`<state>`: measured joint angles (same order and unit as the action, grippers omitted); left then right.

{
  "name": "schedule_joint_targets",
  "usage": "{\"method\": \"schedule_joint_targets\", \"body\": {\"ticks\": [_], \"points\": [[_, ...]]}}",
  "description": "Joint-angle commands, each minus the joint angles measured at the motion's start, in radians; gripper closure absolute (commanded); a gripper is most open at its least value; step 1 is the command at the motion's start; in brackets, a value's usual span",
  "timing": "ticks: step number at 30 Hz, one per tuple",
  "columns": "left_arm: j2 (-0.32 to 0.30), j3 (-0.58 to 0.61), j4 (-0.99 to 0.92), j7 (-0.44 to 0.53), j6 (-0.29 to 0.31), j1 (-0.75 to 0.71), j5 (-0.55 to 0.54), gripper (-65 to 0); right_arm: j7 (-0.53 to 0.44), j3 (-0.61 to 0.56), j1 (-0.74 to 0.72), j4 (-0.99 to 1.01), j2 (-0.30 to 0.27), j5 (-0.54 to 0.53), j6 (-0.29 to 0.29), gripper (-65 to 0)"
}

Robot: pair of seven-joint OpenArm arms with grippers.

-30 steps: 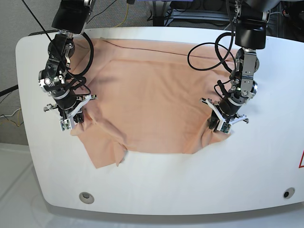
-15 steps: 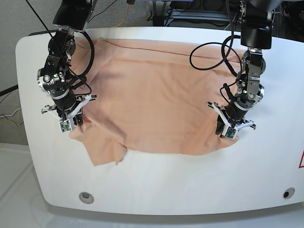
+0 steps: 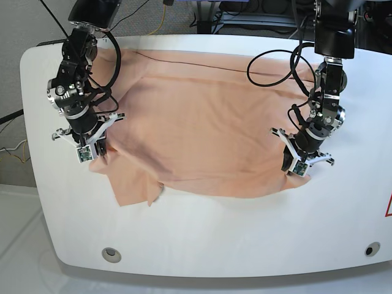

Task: Fold the T-shirt properly
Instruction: 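Carry the held fabric with both grippers over toward the shoulder edge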

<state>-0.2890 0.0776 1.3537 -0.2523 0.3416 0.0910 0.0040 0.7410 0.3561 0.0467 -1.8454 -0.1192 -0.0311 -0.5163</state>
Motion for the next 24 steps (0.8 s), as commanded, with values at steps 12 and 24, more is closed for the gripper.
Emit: {"method": "schedule_joint_targets", "body": {"ticks": [12,24], "points": [[-0.080,0.001,0.079,0.018,0.000,-0.003,-0.006,-2.7,-0.030,0.005,0.034,-0.070,-0.010,-0.011,0.005,0.0],[-0.148,-0.003,0.094,0.023,0.000,-0.035,-0.008,-2.7,-0.030,0.007,0.063,-0.122,-0.014,-0.010,0.008,0.0]]}}
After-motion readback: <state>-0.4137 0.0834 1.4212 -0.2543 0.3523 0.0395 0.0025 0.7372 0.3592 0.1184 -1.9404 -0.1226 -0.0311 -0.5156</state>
